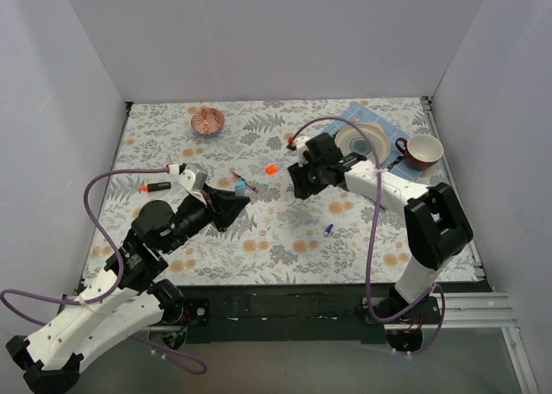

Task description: Insert the pens into the pen caps

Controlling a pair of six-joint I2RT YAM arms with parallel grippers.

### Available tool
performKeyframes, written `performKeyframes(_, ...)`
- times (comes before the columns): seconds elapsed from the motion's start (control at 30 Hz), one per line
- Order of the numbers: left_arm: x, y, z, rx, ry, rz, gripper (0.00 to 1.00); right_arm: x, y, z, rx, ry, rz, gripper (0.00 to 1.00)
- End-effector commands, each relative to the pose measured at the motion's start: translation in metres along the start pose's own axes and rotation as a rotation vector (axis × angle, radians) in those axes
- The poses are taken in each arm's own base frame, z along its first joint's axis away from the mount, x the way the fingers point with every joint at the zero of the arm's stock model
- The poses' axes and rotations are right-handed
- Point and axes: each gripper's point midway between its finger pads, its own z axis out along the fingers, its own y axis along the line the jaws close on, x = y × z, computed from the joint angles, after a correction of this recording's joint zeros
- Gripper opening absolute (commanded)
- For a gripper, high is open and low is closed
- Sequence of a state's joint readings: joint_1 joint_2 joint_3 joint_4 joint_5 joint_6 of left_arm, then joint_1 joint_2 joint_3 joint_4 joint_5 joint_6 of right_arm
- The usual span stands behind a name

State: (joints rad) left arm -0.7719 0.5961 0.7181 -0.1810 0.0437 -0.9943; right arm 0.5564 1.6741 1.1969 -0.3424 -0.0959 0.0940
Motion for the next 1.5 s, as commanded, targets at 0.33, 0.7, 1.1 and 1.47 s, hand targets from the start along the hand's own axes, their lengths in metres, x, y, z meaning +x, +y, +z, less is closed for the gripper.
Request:
performKeyframes(0.33, -0.016, -0.002, -0.009, 0.025, -0.098, 0.055, 0.0, 0.104, 0.06, 0.023, -0.158, 0.271, -0.84, 0.22)
performKeyframes(0.7, -0.022, 0.008, -0.013, -0.038, -0.126, 0.044, 0.04, 0.091, 0.07, 0.022, -0.109, 0.271, -0.713, 0.5)
performKeyframes(1.1, -0.029, 0.009, -0.02, -0.049, -0.159, 0.038, 0.04, 0.014, 0.08, -0.034, -0.016, -0.034, -0.398, 0.71)
performKeyframes(1.47, -0.034, 0.009, -0.025, -0.053, -0.183, 0.03, 0.04, -0.016, 0.055, -0.054, 0.18, -0.14, 0.029, 0.68)
